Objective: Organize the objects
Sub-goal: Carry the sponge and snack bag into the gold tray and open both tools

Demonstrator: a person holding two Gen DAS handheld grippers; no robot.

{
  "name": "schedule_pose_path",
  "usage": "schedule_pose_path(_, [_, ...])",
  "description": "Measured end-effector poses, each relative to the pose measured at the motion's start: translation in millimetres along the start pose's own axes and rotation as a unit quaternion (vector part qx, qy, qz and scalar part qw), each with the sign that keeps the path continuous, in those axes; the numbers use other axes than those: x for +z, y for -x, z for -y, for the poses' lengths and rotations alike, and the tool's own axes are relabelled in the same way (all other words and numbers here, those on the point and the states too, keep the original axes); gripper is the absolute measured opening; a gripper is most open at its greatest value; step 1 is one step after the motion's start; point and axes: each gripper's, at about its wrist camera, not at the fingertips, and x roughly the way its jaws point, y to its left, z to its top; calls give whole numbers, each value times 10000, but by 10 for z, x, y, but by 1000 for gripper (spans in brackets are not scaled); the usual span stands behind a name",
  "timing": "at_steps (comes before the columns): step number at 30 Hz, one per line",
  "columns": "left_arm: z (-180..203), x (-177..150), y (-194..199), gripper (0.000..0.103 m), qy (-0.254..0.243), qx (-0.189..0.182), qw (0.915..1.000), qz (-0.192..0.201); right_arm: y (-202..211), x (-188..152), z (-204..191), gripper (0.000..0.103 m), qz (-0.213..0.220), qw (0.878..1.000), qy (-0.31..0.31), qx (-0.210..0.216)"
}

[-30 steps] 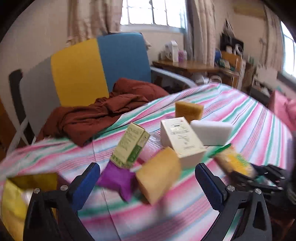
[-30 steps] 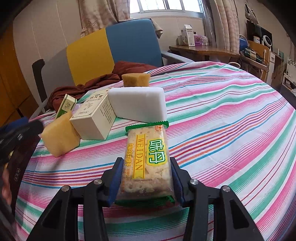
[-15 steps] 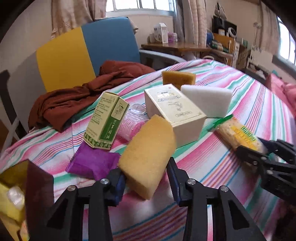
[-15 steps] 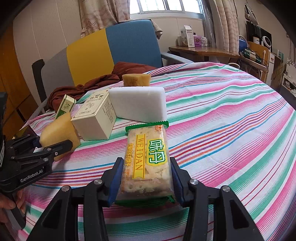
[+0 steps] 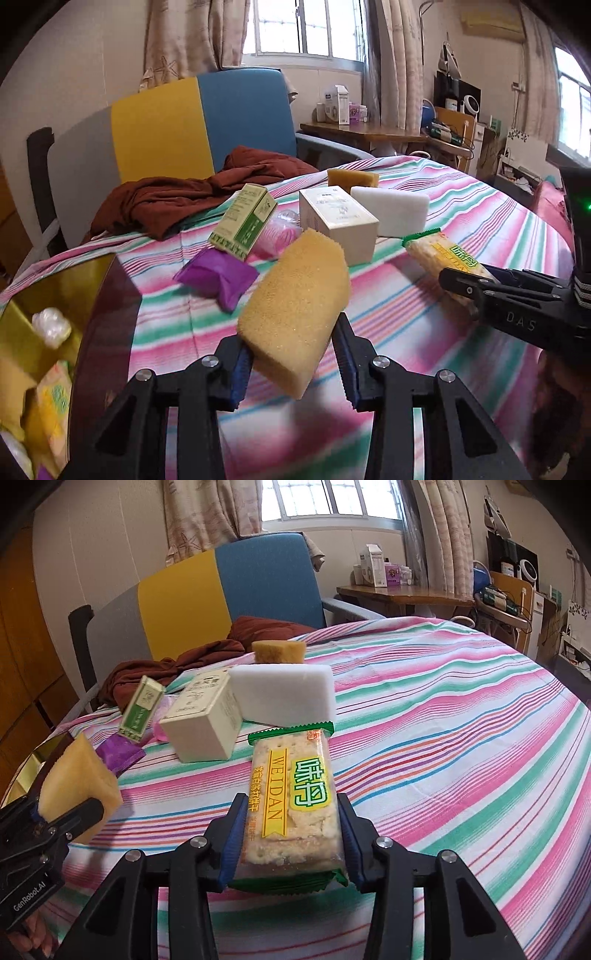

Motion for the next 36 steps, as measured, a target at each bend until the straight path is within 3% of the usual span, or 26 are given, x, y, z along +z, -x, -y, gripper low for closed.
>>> schedule_pose_path(8, [17, -171, 280, 41, 49, -228, 9996, 161, 208, -294, -250, 46, -99, 9990, -160, 413])
schedule_pose_path(13, [-38, -240, 475, 41, 177, -435, 9987, 200, 308, -300, -401, 46, -159, 9983, -192, 526])
schedule_pose_path(23, [-375, -399, 1038, 41, 777, -757, 9932, 425, 508, -362, -837, 46, -187, 9947, -127, 1002])
schedule_pose_path(29, [-811, -456, 1355, 41, 1217, -556, 9887, 679, 644, -314, -1240, 46, -90, 9897, -27, 1425])
schedule_pose_path(36, [-1476, -632, 1462, 42, 1967, -152, 9786, 588, 725, -195, -1935, 46, -102, 9778, 428, 2051])
